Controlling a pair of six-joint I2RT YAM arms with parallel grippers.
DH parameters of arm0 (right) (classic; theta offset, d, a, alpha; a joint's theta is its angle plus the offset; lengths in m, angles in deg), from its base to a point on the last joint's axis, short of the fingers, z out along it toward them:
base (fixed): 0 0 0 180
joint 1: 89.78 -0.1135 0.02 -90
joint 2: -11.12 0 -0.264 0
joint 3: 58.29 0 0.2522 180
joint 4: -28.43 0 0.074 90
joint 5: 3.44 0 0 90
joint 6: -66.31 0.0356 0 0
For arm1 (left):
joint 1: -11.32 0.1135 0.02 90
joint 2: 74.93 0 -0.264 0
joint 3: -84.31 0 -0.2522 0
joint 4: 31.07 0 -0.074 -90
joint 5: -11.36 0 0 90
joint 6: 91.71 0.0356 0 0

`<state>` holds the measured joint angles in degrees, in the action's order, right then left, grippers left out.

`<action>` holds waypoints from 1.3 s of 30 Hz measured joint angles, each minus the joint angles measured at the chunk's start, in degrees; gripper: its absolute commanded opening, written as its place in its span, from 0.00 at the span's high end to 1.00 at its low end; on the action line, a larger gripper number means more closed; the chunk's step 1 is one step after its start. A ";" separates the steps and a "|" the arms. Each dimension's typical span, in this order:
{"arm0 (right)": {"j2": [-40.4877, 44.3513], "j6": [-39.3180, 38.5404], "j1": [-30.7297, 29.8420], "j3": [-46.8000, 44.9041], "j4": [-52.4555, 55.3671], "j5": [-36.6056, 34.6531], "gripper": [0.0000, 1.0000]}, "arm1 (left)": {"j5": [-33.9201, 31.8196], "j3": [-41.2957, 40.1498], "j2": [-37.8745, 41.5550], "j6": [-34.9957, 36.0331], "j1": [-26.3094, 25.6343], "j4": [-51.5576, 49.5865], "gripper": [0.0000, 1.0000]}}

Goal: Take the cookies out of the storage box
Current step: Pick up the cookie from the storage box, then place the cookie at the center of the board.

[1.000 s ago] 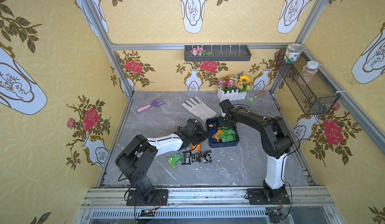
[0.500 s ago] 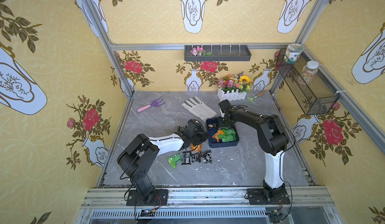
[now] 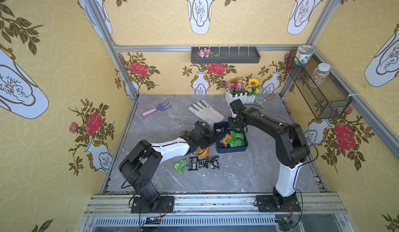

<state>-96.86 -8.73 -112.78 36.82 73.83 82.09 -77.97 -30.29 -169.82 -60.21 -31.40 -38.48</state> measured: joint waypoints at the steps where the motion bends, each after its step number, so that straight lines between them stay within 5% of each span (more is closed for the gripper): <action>1: 1.05 0.02 -0.11 -0.20 0.11 -0.09 0.60 | -0.57 0.00 0.42 0.07 0.00 -0.02 0.48; 9: 12.72 3.23 -6.05 -6.67 3.23 -1.33 0.58 | -4.44 -0.39 4.13 0.02 0.00 -0.20 0.48; 20: 27.08 18.29 -26.05 -18.49 10.64 -7.61 0.58 | -8.85 -1.60 5.46 -1.99 0.11 -1.05 0.50; 27: 27.80 29.77 -35.41 -25.81 11.30 -9.49 0.58 | -11.13 -3.67 7.28 -3.67 0.13 -1.81 0.51; 39: 17.77 34.18 -34.69 -29.94 1.42 -8.90 0.55 | -12.94 -5.42 9.55 -4.92 0.17 -2.91 0.51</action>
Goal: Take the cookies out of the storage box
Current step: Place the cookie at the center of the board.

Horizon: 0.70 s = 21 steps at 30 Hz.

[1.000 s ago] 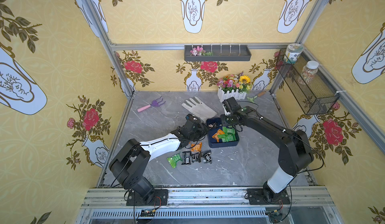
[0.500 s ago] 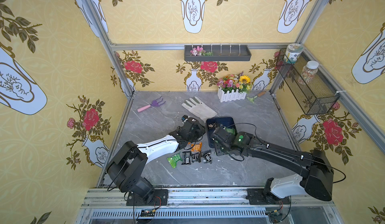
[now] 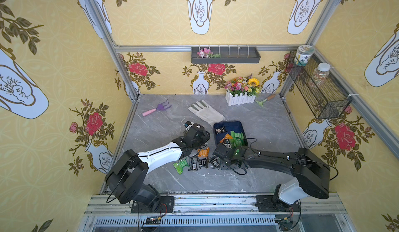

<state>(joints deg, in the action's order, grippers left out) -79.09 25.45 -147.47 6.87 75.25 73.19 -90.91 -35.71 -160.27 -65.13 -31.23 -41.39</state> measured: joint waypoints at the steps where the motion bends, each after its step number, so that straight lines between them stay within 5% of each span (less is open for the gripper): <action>1: -0.83 -0.15 0.09 0.00 -0.68 0.02 0.55 | -0.13 -0.04 0.07 0.02 0.00 -0.17 0.51; 11: -4.28 -1.81 0.09 0.37 -3.89 1.53 0.41 | -1.05 0.52 0.39 0.72 0.00 -1.81 0.51; 21: 5.73 -2.95 1.18 2.36 0.70 0.48 0.35 | -3.58 7.28 -1.42 6.40 -1.81 -6.51 0.50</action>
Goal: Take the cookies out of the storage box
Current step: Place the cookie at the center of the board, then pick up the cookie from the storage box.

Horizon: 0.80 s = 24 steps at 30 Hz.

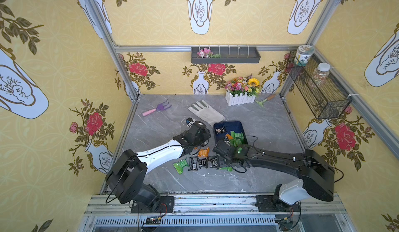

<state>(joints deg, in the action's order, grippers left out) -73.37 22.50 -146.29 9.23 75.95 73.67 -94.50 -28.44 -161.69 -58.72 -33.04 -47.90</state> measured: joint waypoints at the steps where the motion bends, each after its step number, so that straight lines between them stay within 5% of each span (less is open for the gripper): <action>1: 1.68 -0.09 1.27 0.22 0.57 -0.15 0.35 | -0.85 2.23 -0.98 1.70 -0.98 -1.29 0.50; 13: 20.33 -8.74 29.73 -4.24 5.35 7.41 0.36 | -2.78 18.86 -10.99 31.17 -5.27 -11.45 0.44; 24: 22.38 -11.54 33.03 -4.42 7.13 11.30 0.37 | 6.82 29.20 -22.86 51.65 -5.42 -19.61 0.43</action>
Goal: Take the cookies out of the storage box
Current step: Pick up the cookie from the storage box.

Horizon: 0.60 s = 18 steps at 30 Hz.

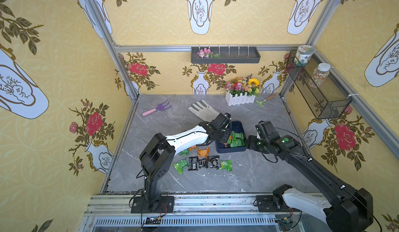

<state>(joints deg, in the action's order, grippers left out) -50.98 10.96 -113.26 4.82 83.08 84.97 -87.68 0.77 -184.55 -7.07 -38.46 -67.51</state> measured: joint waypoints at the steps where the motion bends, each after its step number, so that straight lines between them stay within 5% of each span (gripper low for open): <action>1: -0.04 0.00 0.02 -0.02 -0.02 0.13 0.37 | -0.17 0.90 -0.90 1.16 0.00 -0.37 0.43; 18: -0.59 0.02 0.11 0.11 -0.11 1.42 0.38 | -2.71 16.17 -14.16 20.39 3.19 -6.78 0.39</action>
<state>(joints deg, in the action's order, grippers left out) -51.57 10.98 -113.15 4.93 82.97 86.39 -90.39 16.94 -198.72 13.32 -35.27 -74.28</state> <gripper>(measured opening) 0.625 0.606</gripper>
